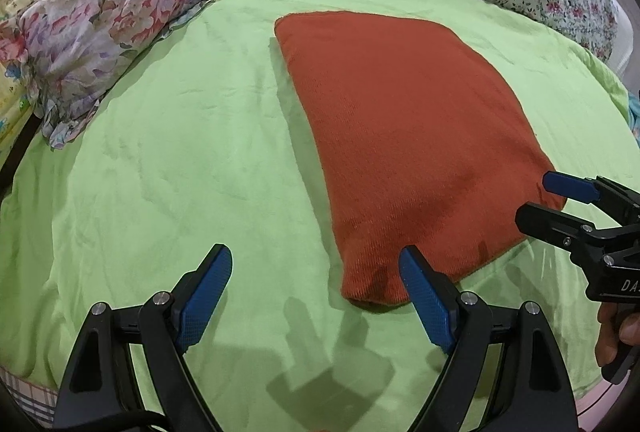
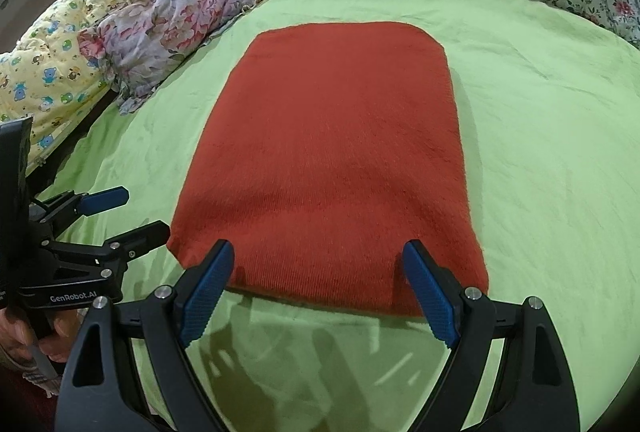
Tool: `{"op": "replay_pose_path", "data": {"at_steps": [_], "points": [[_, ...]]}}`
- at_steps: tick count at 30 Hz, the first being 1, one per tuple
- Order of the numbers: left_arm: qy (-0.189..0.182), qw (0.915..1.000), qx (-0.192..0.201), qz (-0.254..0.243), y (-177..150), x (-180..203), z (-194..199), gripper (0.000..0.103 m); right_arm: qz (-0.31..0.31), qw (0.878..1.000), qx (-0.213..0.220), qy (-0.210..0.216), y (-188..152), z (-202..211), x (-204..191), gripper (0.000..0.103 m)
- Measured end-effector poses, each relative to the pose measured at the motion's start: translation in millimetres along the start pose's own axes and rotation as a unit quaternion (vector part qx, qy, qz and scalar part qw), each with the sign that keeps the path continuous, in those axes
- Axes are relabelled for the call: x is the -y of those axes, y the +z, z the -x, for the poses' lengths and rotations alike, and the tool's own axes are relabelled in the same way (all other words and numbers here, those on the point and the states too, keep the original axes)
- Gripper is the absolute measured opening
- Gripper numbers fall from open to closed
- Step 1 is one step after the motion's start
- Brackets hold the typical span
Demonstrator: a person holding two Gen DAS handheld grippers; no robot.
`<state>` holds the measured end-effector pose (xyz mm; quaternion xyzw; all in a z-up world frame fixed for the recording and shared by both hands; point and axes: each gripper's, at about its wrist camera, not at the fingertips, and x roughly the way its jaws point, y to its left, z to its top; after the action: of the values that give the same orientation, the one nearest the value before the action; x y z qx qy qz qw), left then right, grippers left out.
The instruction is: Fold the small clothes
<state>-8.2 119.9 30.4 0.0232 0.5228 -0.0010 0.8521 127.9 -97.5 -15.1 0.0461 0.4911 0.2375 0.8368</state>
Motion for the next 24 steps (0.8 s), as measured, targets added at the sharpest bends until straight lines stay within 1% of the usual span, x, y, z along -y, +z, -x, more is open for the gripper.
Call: {"op": "replay_pose_path", "data": {"at_steps": [6, 12, 24], "points": [[0.006, 1.0000, 0.000, -0.003, 6, -3, -3, 0.086, 0.003, 1.000, -0.005, 0.002, 4, -4, -1, 0.086], [0.004, 0.9999, -0.002, -0.012, 12, -1, -6, 0.086, 0.002, 1.000, -0.006, 0.003, 7, -6, -2, 0.086], [0.000, 1.0000, -0.002, -0.010, 24, -1, -11, 0.086, 0.000, 1.000, -0.004, 0.003, 14, -6, 1, 0.086]]}}
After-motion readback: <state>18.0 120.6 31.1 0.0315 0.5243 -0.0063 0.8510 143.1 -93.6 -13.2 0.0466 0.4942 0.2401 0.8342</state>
